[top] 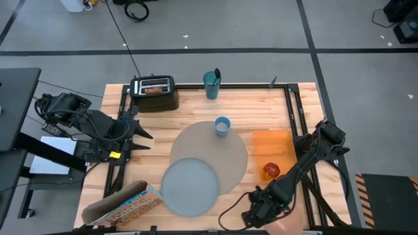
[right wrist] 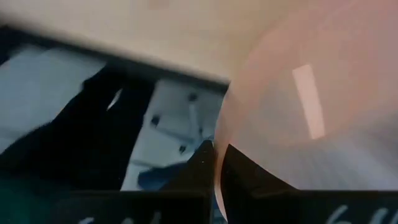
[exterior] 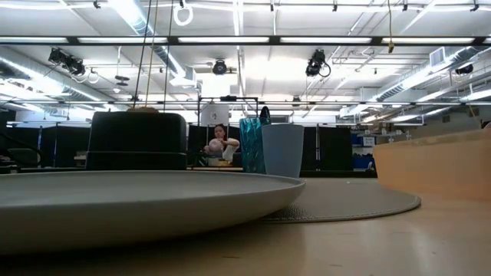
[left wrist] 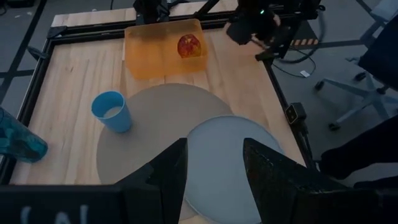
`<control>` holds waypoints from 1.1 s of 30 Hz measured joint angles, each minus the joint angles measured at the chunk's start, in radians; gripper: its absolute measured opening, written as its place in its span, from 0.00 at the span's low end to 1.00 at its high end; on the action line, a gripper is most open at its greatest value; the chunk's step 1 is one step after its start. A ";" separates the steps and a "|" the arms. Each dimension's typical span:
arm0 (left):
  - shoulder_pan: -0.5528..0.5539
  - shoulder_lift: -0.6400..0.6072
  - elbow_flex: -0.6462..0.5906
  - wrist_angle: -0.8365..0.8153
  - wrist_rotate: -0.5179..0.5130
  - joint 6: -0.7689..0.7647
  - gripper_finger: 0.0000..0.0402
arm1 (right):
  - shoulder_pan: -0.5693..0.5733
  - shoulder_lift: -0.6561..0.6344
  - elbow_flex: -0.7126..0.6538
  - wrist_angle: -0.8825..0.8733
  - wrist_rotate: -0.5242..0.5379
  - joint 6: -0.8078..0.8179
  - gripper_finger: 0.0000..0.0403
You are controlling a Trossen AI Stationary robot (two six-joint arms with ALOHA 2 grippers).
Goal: Arrange a breakfast setting
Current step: Put the light orange bowl on the brown placemat
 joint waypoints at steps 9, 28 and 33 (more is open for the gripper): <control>0.000 0.000 0.000 0.004 -0.001 0.042 0.41 | -0.122 0.000 0.216 0.132 0.222 -0.568 0.04; 0.000 0.000 0.000 0.005 0.000 -0.043 0.41 | -0.331 0.000 0.217 -0.042 0.323 -2.064 0.04; 0.001 0.000 0.000 0.006 -0.012 -0.076 0.41 | -0.367 0.000 0.201 -0.107 0.380 -2.308 0.04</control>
